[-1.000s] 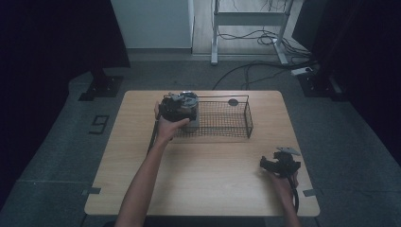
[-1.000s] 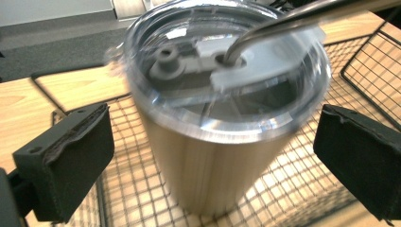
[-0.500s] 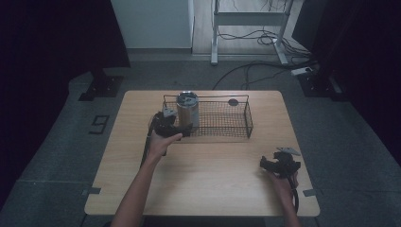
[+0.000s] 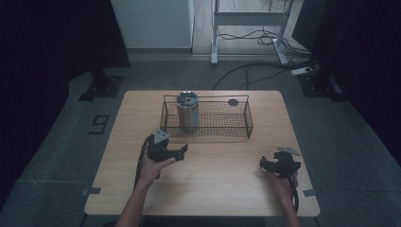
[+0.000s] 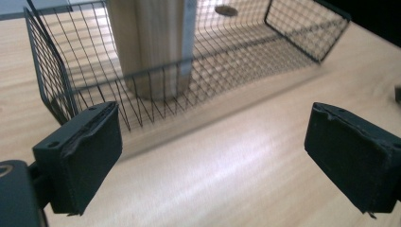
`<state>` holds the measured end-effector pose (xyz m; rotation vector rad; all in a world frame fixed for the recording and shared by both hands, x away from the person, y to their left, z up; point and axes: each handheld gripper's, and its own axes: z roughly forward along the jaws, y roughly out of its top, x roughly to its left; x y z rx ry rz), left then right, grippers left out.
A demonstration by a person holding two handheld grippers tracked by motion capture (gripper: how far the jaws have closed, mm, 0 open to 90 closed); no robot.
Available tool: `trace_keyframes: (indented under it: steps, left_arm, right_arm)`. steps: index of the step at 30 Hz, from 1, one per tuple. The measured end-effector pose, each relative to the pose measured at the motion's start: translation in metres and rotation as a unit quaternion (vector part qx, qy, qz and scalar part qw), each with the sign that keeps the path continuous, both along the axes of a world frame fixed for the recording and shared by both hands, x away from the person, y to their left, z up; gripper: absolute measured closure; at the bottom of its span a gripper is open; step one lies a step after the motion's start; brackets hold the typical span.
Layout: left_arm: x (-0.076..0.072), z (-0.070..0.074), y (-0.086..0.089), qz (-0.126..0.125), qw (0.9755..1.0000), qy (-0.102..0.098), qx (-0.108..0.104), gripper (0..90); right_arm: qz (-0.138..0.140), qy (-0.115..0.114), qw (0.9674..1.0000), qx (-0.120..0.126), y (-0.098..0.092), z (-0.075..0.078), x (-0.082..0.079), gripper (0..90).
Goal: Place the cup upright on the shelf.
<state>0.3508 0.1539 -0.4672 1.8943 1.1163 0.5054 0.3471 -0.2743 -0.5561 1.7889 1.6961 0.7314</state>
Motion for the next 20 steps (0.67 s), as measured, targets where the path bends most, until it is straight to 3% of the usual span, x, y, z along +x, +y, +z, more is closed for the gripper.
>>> trace_keyframes:
  steps: [3, 7, 14, 20]
  left_arm:
    - [-0.016, -0.009, 0.003, -0.008, 1.0, 0.005, -0.001, 5.0]
    - [-0.025, -0.017, 0.007, -0.009, 0.9999, 0.011, 0.0, 5.6]
    - [-0.029, -0.025, 0.011, -0.008, 0.9997, 0.017, -0.013, 6.4]
    - [-0.029, -0.025, 0.01, -0.011, 0.9997, 0.02, -0.012, 6.8]
  right_arm:
    - [0.0, 0.0, 1.0, 0.0, 0.0, 0.0, 0.0, 3.2]
    - [0.0, 0.0, 1.0, 0.0, 0.0, 0.0, 0.0, 3.2]
    - [0.0, 0.0, 1.0, 0.0, 0.0, 0.0, 0.0, 3.2]
    - [0.0, 0.0, 1.0, 0.0, 0.0, 0.0, 0.0, 3.2]
